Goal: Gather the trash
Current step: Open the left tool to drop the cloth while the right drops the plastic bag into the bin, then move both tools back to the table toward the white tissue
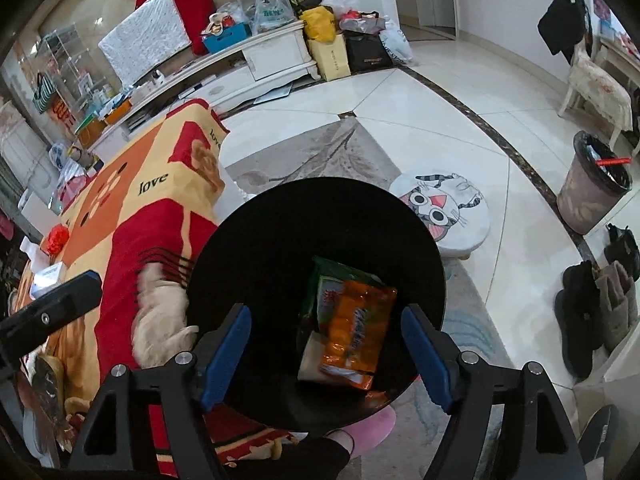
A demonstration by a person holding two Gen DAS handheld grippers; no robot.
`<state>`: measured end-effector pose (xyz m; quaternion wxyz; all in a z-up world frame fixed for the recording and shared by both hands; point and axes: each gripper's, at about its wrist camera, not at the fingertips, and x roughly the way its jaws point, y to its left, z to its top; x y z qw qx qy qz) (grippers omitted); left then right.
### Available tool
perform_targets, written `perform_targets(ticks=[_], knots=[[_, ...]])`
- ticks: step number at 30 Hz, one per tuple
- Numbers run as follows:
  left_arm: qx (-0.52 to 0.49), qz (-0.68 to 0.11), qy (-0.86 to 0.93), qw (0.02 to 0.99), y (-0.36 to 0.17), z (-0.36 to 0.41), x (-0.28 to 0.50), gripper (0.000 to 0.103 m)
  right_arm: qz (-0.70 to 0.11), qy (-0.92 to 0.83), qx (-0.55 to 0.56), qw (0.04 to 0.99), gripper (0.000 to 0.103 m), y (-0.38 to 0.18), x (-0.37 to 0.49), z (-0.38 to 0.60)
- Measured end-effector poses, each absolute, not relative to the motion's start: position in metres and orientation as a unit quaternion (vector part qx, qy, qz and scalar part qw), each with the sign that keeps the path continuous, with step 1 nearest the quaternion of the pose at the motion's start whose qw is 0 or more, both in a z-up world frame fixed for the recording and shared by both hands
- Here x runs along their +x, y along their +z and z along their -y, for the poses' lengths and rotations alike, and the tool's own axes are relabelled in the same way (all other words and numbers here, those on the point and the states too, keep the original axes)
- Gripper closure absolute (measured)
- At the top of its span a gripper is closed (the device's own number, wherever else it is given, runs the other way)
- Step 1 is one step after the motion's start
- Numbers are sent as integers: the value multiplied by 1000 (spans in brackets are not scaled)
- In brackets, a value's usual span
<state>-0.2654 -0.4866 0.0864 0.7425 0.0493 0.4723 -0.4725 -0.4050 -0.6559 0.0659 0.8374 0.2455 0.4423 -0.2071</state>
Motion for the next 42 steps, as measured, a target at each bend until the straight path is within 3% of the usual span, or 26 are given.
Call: perform_targets(ticks=[24, 26, 29, 36, 37, 40, 42], knots=[[12, -467, -435, 770, 134, 433, -258, 56, -446, -57, 253, 857, 29, 63, -367, 578], [8, -462, -433, 774, 141, 423, -257, 56, -447, -47, 250, 857, 52, 56, -356, 572], [2, -454, -432, 779, 149, 405, -253, 56, -452, -47, 251, 855, 72, 47, -346, 569], [-3, -446, -405, 798, 154, 351, -231, 56, -421, -95, 262, 863, 74, 66, -363, 597], [-6, -448, -398, 801, 152, 342, -227, 56, -421, -118, 265, 860, 71, 65, -365, 605], [-12, -452, -379, 807, 147, 317, -215, 56, -431, -145, 287, 843, 21, 60, -368, 619], [-14, -456, -365, 811, 142, 299, -209, 56, -420, -144, 299, 845, 20, 62, -371, 620]])
